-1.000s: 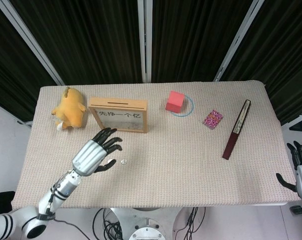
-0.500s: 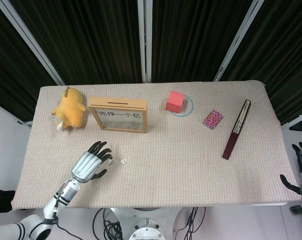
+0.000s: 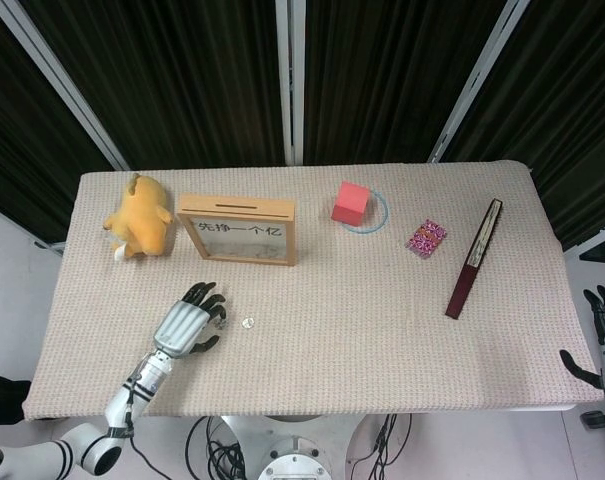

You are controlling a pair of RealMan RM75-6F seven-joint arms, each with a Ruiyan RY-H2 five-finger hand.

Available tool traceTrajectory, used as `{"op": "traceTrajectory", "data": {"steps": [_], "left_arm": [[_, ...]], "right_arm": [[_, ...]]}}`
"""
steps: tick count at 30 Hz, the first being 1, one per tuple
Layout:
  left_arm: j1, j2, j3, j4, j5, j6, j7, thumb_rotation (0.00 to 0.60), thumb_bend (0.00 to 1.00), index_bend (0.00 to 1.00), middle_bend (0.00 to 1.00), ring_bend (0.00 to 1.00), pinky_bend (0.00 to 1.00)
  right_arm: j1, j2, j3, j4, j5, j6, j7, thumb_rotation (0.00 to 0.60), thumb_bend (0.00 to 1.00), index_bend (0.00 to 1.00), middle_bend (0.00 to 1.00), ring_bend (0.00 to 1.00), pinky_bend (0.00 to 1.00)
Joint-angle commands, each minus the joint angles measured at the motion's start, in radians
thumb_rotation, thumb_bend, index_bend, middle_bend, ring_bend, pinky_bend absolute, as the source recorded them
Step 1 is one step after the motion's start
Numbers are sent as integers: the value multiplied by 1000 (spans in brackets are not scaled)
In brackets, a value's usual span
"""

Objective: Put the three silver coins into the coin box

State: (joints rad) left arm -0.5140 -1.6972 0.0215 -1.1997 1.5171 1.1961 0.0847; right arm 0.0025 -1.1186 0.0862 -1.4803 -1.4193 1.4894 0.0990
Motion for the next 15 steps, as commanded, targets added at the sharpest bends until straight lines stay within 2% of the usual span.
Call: {"op": "traceTrajectory", "data": {"steps": [1,15], "left_arm": [[1,-7,-6,9,-7,-9,-1,600,255,422,229,66,117],[2,-18,-17,25,-1,-22,-34,600,258,458,230,66,117]], "right_arm": [[0,0,0,2,1,-1,2,600,176,0,0,0,0],[3,-7,-1,8,4,-14,-3,600,176,0,0,0,0]]}}
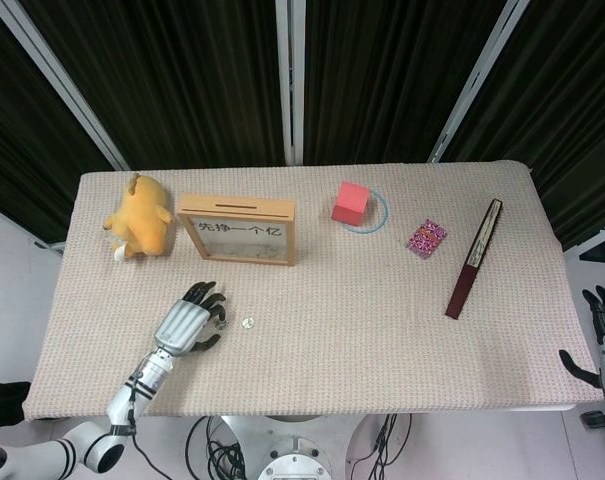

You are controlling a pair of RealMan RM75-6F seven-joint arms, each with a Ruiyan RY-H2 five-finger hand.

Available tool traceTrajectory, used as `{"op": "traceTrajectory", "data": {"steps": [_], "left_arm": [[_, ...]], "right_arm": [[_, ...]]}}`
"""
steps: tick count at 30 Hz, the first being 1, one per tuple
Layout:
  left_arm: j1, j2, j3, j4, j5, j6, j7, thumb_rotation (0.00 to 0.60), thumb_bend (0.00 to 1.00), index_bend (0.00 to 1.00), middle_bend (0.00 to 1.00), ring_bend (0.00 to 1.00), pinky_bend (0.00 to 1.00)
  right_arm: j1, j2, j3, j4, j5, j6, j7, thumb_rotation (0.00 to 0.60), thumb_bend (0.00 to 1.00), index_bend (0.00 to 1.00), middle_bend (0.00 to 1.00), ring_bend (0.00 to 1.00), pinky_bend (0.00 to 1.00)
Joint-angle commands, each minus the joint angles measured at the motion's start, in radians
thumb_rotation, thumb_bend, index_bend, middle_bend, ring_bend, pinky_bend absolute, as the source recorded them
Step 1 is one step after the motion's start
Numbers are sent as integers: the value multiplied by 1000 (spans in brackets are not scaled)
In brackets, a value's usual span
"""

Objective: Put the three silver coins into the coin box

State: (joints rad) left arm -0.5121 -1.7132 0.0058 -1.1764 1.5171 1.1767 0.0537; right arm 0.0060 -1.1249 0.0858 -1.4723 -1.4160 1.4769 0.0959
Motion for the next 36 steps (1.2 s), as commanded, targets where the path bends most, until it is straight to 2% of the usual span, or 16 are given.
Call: {"op": "traceTrajectory", "data": {"steps": [1,7,36], "left_arm": [[0,-3,-2,3,-2,-4,-5,600,261,458,230,66,117],[2,-7,-3,11,-5,-14,-7,600,303,463,230,66,113],[2,-19,-14,20,-15,-42,0,600,304,427,227,65,105]], "right_arm": [[0,-1,0,1,1,-2,0,600,176,0,0,0,0],[-1,0,0,5,5,-4,2,600,176,0,0,0,0],[5,-6,0,15,4,-15,5,600,176,0,0,0,0]]}}
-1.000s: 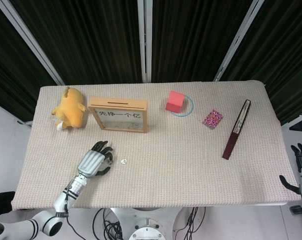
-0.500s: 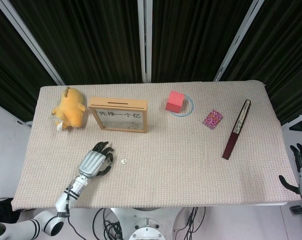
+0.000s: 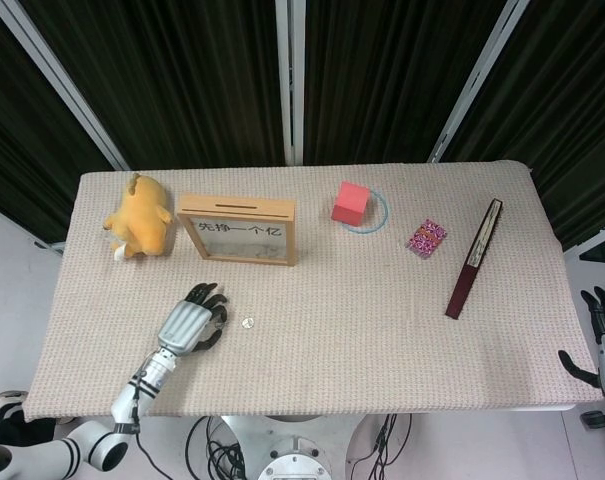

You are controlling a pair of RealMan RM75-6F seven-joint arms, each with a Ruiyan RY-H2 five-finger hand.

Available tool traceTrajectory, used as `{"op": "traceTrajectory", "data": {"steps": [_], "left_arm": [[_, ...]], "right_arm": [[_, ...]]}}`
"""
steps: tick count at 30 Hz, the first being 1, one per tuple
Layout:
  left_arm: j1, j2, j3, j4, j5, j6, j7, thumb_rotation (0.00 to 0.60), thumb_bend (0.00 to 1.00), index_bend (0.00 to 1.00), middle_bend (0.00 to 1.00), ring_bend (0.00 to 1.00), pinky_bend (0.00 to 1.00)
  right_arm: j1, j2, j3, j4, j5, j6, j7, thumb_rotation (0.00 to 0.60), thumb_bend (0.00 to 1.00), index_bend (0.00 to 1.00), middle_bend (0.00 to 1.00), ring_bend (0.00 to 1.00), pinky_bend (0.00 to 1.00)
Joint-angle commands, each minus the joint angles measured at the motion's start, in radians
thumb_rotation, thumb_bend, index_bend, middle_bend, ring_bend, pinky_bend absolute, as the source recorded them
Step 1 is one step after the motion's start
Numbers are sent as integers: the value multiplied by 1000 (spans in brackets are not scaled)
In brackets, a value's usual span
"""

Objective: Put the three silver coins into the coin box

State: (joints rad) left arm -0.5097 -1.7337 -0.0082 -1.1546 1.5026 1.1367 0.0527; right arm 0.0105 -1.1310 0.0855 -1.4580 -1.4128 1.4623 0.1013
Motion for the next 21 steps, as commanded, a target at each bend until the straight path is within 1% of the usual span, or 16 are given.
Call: {"op": "traceTrajectory", "data": {"steps": [1,9,21], "left_arm": [[-1,2,0,-2,0,-2,2,600,305,426,226,65,105],[-4,-2,-2,4,0,-8,1,600,305,431,226,65,106],[-2,-33,-12,44,2,7,-9,600,306,471,236,65,107]], "right_arm": [[1,-1,0,2,1,-2,0,600,176,0,0,0,0],[1,-3,1,3,2,-2,0,600,176,0,0,0,0],[1,-5,-1,7,1,-3,5,600,176,0,0,0,0]]}}
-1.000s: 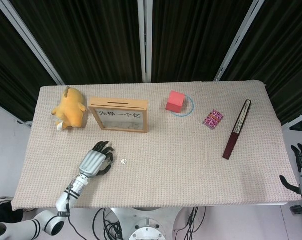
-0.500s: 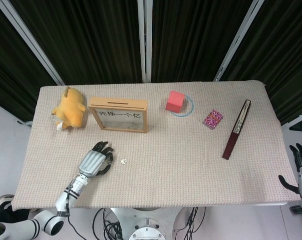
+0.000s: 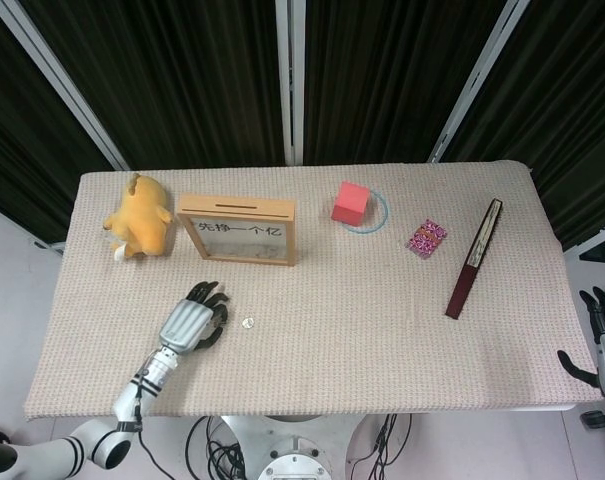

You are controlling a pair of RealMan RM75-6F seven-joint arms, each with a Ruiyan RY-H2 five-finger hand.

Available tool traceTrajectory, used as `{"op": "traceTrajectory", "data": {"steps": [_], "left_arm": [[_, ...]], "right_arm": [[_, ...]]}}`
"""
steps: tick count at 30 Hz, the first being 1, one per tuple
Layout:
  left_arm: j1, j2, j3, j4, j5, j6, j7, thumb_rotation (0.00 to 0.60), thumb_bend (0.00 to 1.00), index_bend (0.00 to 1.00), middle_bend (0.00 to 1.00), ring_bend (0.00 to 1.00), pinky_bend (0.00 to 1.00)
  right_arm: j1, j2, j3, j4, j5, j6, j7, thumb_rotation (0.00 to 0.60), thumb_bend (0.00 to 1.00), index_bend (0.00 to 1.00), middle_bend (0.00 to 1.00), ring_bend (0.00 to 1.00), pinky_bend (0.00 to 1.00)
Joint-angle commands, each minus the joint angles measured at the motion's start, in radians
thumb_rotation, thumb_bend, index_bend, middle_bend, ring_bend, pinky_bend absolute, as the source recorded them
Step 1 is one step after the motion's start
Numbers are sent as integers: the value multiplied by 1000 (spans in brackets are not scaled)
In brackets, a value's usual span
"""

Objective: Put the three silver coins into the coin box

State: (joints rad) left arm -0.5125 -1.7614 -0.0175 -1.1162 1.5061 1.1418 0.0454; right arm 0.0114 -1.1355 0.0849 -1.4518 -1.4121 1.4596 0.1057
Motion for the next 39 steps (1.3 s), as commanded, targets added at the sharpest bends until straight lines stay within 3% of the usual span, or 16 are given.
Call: {"op": "traceTrajectory", "data": {"steps": [1,21,33,39], "left_arm": [[1,-8,-4,10,-1,4,-1,600,307,473,236,65,107],[4,-51,-7,101,33,65,-26,600,403,524,256,66,109],[8,-43,-13,73,26,65,-79,600,411,571,265,66,113],[15,-3,-24,-19,26,89,-119,600,416,598,276,72,118]], "right_arm": [[-1,0,0,1,1,0,1,600,176,0,0,0,0],[-2,0,-2,3,3,-4,5,600,176,0,0,0,0],[0,-3,-2,3,6,-9,1,600,176,0,0,0,0],[-2,1,0,-1,6,-3,1,600,176,0,0,0,0]]}}
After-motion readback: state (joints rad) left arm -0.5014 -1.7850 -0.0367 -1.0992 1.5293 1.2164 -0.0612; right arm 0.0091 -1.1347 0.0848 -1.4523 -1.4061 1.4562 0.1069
